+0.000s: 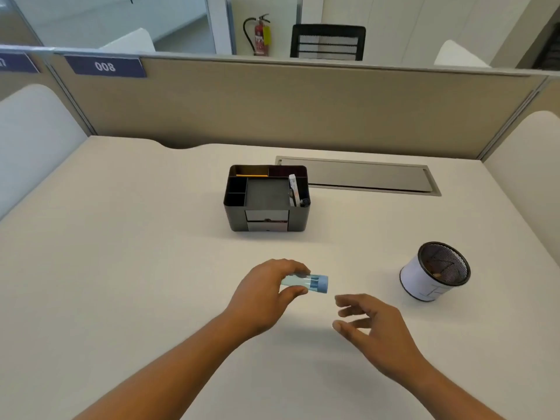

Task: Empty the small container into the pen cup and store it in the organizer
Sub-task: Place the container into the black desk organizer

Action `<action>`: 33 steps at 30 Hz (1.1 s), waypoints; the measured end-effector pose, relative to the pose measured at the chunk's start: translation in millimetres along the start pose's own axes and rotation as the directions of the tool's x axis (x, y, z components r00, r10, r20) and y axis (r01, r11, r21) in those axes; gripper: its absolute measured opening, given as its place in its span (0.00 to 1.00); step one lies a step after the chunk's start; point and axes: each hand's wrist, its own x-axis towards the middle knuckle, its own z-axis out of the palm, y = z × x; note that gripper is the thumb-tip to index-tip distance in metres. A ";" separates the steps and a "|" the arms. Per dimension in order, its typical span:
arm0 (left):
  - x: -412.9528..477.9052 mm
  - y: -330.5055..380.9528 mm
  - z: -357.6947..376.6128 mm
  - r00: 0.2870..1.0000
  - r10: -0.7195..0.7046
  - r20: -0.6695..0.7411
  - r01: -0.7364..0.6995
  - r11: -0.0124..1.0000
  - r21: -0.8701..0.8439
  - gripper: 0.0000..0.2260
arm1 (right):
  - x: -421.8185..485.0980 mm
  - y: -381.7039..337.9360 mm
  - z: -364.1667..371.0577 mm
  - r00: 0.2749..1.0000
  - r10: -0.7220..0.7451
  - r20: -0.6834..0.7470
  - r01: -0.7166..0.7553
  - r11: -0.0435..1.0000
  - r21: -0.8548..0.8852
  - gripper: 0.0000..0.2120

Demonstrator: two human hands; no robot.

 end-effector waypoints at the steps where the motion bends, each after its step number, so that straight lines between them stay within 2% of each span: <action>1: 12.2 -3.4 -8.9 0.999 -0.001 -0.037 0.001 1.000 -0.004 0.13 | 0.2 10.1 0.1 1.000 0.010 -0.009 -0.011 0.996 -0.085 0.15; 4: 53.5 -15.0 -34.9 0.991 -0.004 -0.137 0.006 1.000 0.010 0.12 | -2.1 43.6 -1.4 0.997 -0.033 0.063 0.054 0.928 -0.368 0.13; 7: 94.9 -27.5 -55.5 0.979 -0.042 -0.201 0.049 0.998 0.030 0.14 | -2.0 68.2 -0.6 0.981 -0.063 0.184 0.148 0.854 -0.499 0.20; 9: 117.8 -37.0 -62.8 0.968 -0.070 -0.240 0.086 0.995 0.058 0.13 | -0.9 79.0 2.1 0.968 -0.165 0.191 0.245 0.795 -0.555 0.21; 13: 145.1 -55.2 -62.4 0.954 -0.107 -0.279 0.130 0.989 0.066 0.12 | -1.1 81.8 4.2 0.958 -0.242 0.152 0.285 0.782 -0.554 0.24; 16: 157.6 -67.4 -58.4 0.955 -0.134 -0.263 0.157 0.985 0.066 0.12 | -0.8 81.9 3.5 0.959 -0.238 0.152 0.281 0.768 -0.576 0.21; 22: 166.3 -81.4 -56.5 0.981 -0.076 -0.177 0.103 0.983 0.150 0.14 | -3.3 83.3 4.8 0.970 -0.193 0.149 0.244 0.790 -0.563 0.20; 27: 166.7 -84.8 -50.4 0.979 -0.098 -0.177 0.118 0.987 0.108 0.16 | -5.1 83.1 5.2 0.971 -0.186 0.150 0.239 0.785 -0.572 0.20; 33: 157.5 -83.8 -50.8 0.972 -0.107 -0.209 0.130 0.986 0.101 0.31 | -6.0 79.4 5.2 0.971 -0.181 0.154 0.237 0.781 -0.577 0.20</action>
